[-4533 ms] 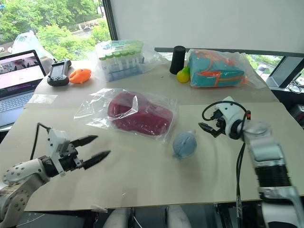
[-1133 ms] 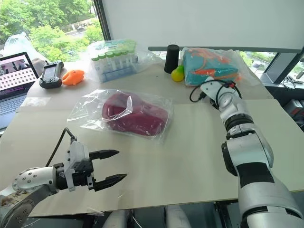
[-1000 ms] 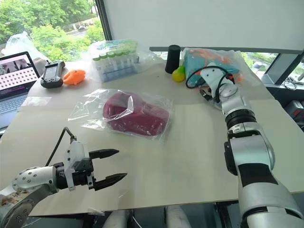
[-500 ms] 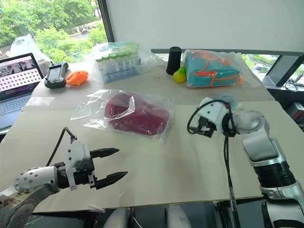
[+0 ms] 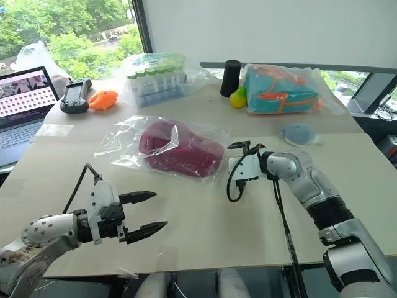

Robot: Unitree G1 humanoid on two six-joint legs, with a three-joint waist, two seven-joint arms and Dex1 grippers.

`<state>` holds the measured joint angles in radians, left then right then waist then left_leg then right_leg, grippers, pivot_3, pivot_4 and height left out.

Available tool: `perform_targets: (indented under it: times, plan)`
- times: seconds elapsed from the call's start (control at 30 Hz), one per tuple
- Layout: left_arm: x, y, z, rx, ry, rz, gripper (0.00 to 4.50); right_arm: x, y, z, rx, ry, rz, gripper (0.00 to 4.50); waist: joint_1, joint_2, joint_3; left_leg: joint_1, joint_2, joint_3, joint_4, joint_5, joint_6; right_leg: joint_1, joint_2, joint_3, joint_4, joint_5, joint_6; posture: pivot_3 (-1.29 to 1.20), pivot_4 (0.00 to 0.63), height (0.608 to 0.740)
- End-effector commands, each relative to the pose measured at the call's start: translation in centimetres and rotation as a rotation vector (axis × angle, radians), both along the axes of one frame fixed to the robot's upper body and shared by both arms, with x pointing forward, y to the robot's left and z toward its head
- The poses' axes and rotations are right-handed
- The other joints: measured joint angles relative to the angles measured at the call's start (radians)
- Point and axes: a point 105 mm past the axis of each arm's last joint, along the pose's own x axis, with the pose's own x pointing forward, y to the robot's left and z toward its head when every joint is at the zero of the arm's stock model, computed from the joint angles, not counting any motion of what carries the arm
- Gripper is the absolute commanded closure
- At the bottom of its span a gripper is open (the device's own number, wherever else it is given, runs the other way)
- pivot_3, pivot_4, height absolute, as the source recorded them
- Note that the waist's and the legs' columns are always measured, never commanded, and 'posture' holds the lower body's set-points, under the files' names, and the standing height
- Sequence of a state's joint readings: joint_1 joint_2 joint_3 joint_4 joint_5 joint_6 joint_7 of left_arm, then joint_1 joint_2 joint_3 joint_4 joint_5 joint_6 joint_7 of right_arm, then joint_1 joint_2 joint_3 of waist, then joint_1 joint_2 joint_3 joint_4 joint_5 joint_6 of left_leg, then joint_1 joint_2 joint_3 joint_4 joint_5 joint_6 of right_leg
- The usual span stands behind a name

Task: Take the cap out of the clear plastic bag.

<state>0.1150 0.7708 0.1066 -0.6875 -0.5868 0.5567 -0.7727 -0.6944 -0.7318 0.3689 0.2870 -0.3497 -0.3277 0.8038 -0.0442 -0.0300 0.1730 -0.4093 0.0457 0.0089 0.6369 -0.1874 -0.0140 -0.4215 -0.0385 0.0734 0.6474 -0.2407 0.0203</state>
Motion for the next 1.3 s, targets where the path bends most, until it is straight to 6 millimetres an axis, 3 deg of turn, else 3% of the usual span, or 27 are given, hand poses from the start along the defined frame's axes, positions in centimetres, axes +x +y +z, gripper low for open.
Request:
perform_targets:
  times: [0.03,0.13,0.3,0.47,0.63,0.83,1.0,1.1,1.2,1.3]
  plan:
    - [1.5,0.7,0.0,0.164,-0.201,0.009,0.00,0.1,-1.1,0.7,0.068,0.070,-0.078,0.05,0.002,0.000,0.000,0.000,0.000,0.000,0.000,0.000,0.000,0.000,0.000,0.000,0.000,0.000,0.000,0.00,0.150,0.740]
    - [2.9,1.0,-0.1,0.292,-0.376,-0.013,0.00,-0.5,-2.0,0.7,0.219,0.230,-0.210,0.05,0.007,0.000,0.000,0.001,0.000,0.000,0.000,0.000,0.000,0.001,0.000,-0.001,0.000,0.000,-0.001,0.00,0.150,0.740]
    - [4.1,0.2,0.6,0.325,-0.563,-0.037,0.00,-3.5,-3.0,1.7,0.494,0.513,-0.347,0.05,0.015,0.000,0.000,-0.001,0.000,0.000,0.000,0.000,0.000,0.000,0.000,0.000,0.000,0.000,-0.001,0.00,0.150,0.740]
    - [4.9,-0.3,1.1,0.312,-0.668,-0.025,0.00,-9.7,-0.9,4.9,0.703,0.727,-0.160,0.05,0.021,0.000,0.000,-0.002,0.000,-0.001,0.000,0.000,0.000,0.000,0.000,-0.001,0.000,0.000,0.000,0.00,0.150,0.740]
    - [6.4,-0.6,0.3,0.424,-0.762,-0.066,0.00,-12.9,0.9,4.4,0.688,0.801,-0.106,0.05,0.027,-0.001,-0.001,0.000,0.000,-0.001,0.001,0.000,0.000,0.002,0.000,-0.001,0.000,-0.003,0.008,0.00,0.150,0.740]
    - [8.8,-1.8,-1.5,0.513,-0.857,-0.172,0.00,-13.1,1.7,4.8,0.711,0.790,-0.115,0.05,0.030,-0.001,-0.001,-0.002,0.000,-0.001,0.004,0.000,0.000,0.001,0.000,-0.001,0.000,-0.002,0.009,0.00,0.150,0.740]
    - [11.1,-4.6,-3.0,0.553,-0.927,-0.228,0.00,-13.2,1.9,5.3,0.723,0.757,-0.125,0.05,0.033,-0.001,-0.001,-0.006,-0.001,-0.003,0.005,0.000,0.000,0.000,0.000,-0.002,-0.001,-0.001,0.009,0.00,0.150,0.740]
    - [11.4,-5.6,-4.6,0.589,-0.896,-0.285,0.00,-13.2,1.8,5.7,0.732,0.737,-0.132,0.05,0.033,-0.002,-0.001,-0.007,-0.001,-0.003,0.005,0.000,0.000,0.000,0.000,-0.002,-0.001,0.000,0.009,0.00,0.150,0.740]
    - [11.0,-4.9,-5.6,0.645,-0.862,-0.390,0.00,-13.3,1.8,5.8,0.740,0.730,-0.140,0.05,0.032,-0.002,-0.002,-0.006,-0.001,-0.003,0.006,0.000,0.000,0.001,-0.001,-0.002,-0.001,0.000,0.010,0.00,0.150,0.740]
    - [11.4,-2.9,-6.2,0.722,-0.845,-0.461,0.00,-13.3,1.6,5.8,0.745,0.729,-0.150,0.05,0.026,-0.003,-0.004,-0.005,-0.001,-0.003,0.006,0.000,0.000,0.002,-0.001,-0.002,-0.001,-0.001,0.011,0.00,0.150,0.740]
